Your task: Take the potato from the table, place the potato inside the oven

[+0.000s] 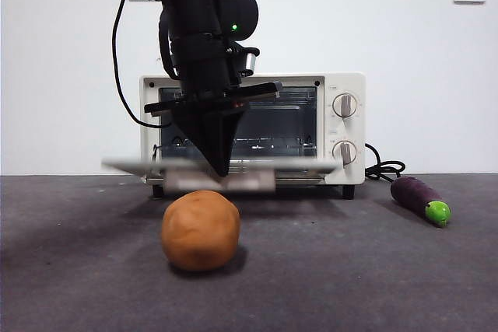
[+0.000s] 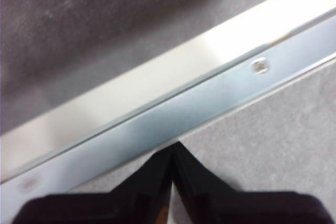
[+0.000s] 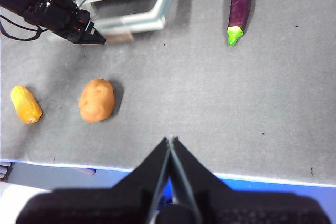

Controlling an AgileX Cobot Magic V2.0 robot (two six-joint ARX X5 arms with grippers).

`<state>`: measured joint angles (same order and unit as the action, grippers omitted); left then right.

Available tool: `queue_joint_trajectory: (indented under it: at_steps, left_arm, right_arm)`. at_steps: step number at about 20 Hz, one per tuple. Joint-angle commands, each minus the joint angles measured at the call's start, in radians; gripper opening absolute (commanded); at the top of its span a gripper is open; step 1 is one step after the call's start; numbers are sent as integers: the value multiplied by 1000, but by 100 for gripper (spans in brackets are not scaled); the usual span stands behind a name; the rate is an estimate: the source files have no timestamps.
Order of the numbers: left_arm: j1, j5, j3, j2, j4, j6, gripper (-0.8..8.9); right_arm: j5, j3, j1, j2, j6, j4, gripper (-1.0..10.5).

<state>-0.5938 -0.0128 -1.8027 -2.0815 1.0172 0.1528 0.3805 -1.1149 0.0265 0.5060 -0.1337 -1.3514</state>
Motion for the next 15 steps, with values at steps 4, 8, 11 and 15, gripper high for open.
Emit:
queue_joint_trajectory:
  at_steps: [4, 8, 11, 15]
  left_arm:
    - [-21, 5, -9, -15, 40, -29, -6]
    - [-43, 5, -9, -3, 77, -66, -6]
    - [-59, 4, -9, 36, 83, -77, -6]
    - [-75, 3, -9, 155, 101, -89, -6]
  right_arm:
    - [-4, -2, 0, -2, 11, -19, 2]
    - [-3, -2, 0, -2, 32, -19, 1]
    - [-3, -2, 0, -2, 34, -18, 1]
    - [14, -2, 0, 2, 69, -2, 1]
